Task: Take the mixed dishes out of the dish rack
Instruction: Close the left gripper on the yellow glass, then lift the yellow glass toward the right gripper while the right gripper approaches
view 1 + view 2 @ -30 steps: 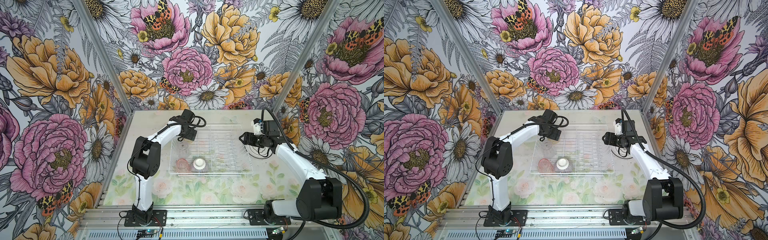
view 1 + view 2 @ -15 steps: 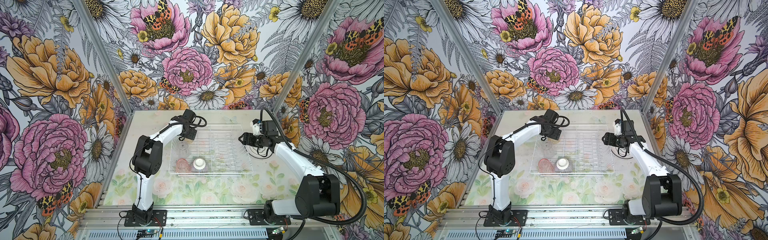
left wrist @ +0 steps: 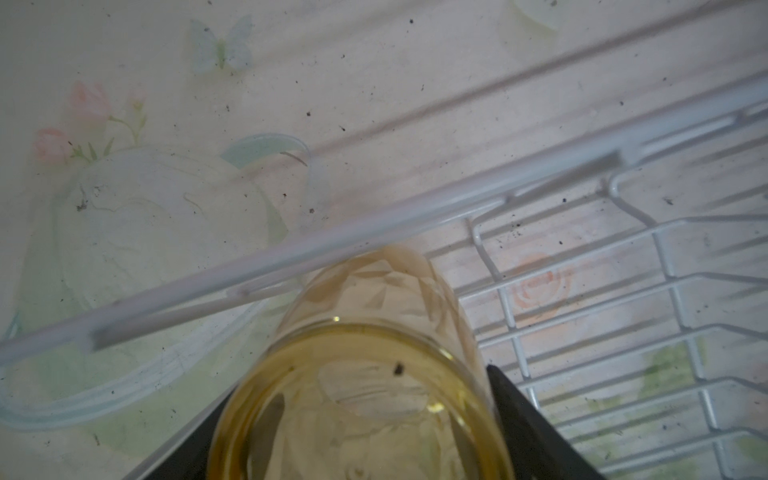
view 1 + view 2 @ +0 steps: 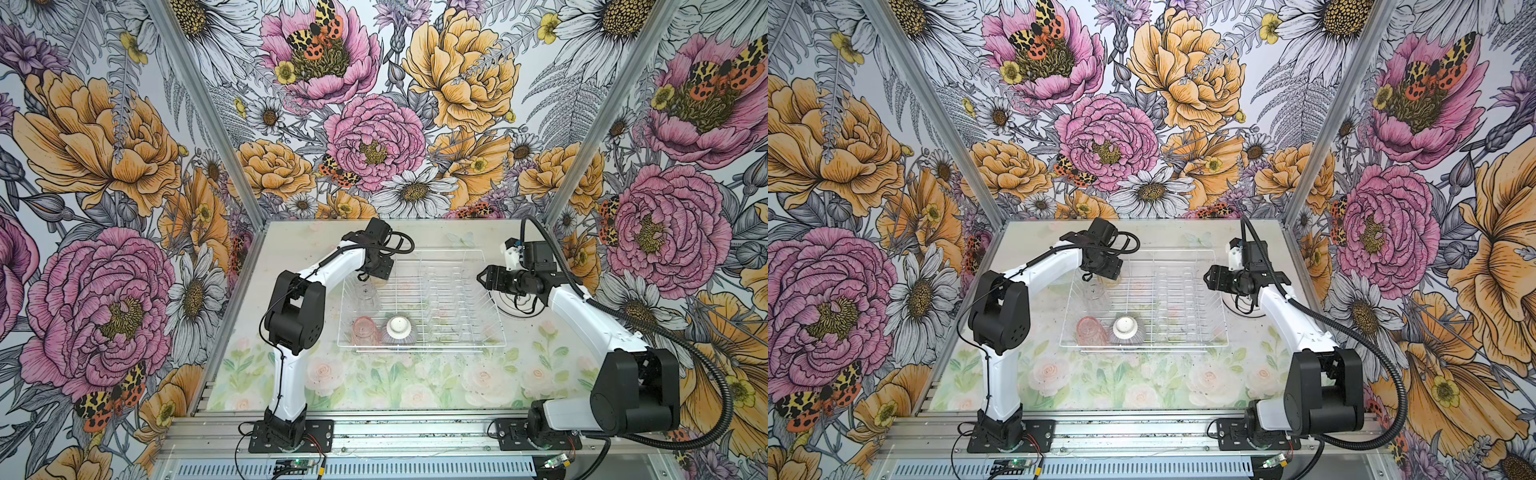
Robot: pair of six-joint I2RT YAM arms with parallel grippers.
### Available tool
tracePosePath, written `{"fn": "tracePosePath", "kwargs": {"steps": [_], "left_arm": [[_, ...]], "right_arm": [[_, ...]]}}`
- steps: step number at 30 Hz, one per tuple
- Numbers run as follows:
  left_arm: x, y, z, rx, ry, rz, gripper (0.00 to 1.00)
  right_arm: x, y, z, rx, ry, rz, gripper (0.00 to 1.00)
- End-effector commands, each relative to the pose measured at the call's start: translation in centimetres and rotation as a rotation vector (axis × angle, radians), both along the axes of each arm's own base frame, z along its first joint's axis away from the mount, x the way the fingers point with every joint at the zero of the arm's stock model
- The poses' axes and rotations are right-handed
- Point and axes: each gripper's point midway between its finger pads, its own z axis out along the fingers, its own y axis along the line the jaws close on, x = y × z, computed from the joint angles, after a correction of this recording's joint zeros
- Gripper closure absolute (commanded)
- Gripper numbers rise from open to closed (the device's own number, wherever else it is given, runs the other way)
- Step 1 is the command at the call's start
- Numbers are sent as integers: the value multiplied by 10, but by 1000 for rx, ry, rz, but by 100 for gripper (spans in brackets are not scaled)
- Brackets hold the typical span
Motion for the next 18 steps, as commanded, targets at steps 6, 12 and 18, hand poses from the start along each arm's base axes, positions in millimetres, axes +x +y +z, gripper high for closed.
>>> {"fn": "tracePosePath", "kwargs": {"steps": [6, 12, 18], "left_arm": [[-2, -2, 45, -114, -82, -36, 55], [-9, -4, 67, -177, -122, -49, 56], [-21, -19, 109, -343, -171, -96, 59]], "right_arm": [[-5, 17, 12, 67, -41, 74, 26], [-11, 34, 26, 161, -76, 142, 27], [-22, 59, 48, 318, -132, 260, 29]]}}
